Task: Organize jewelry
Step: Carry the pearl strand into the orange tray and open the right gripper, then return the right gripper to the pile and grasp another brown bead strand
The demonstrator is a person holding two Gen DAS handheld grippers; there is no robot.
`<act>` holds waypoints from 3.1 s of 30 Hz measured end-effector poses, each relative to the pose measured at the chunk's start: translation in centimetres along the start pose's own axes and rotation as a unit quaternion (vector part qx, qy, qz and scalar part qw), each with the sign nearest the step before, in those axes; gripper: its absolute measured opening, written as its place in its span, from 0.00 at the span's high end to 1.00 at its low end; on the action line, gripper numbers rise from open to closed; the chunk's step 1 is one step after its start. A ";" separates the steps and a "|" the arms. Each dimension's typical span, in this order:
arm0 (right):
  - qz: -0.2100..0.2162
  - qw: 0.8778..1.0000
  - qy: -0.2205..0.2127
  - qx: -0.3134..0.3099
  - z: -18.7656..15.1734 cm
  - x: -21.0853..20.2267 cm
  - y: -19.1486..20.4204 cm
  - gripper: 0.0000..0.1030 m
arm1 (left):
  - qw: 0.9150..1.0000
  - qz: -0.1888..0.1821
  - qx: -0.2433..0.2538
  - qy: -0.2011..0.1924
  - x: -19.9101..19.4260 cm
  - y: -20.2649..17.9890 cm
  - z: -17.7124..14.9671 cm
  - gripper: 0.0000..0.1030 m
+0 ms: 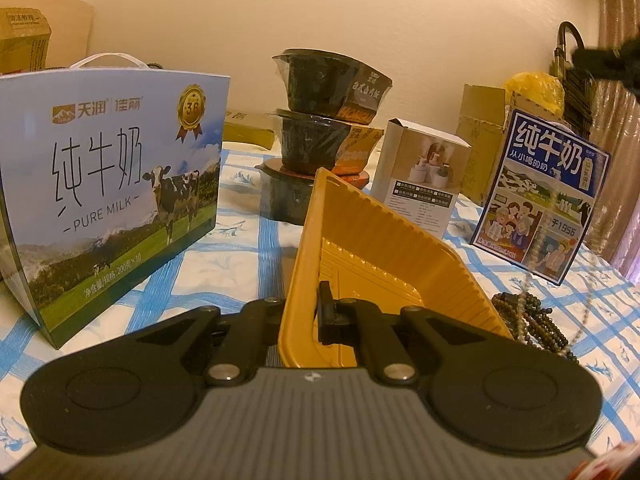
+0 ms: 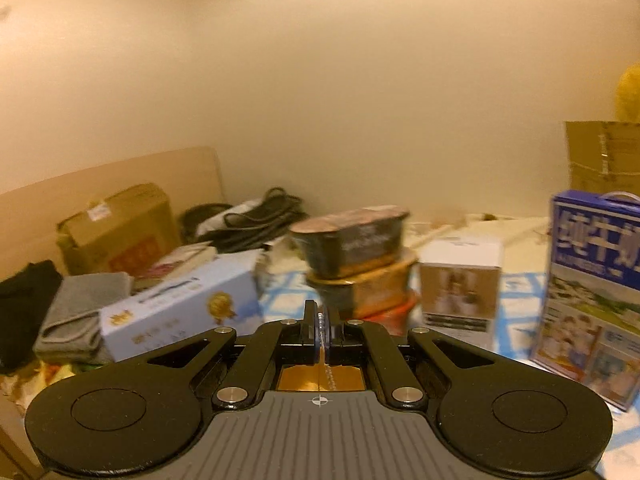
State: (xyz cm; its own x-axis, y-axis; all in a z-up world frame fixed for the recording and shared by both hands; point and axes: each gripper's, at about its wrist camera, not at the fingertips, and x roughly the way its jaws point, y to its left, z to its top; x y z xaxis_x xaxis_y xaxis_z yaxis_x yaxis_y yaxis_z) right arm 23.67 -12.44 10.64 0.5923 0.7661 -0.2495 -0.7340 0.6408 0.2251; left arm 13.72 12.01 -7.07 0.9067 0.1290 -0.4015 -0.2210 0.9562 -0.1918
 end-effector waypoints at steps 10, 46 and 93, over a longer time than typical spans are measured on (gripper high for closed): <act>0.024 0.999 0.011 0.026 -2.2 5.5 1.8 0.98 | 1.000 -0.002 0.000 0.000 -0.2 0.0 0.0 0.95; -0.176 0.962 0.126 0.167 -17.8 -2.8 -7.6 0.51 | 1.000 0.000 0.003 0.001 -0.1 0.2 -0.1 0.95; -0.236 0.949 0.209 0.018 -18.0 4.7 -13.5 0.87 | 1.000 0.001 0.010 0.000 -0.1 -0.2 0.2 0.95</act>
State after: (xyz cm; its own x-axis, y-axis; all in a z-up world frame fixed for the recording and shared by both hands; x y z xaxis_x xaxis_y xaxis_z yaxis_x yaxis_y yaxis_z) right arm 30.36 -18.43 -10.55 0.6631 0.3120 -0.6804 -0.4035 0.9146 0.0261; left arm 13.78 11.82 -6.80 0.9065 0.1301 -0.4017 -0.2145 0.9613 -0.1728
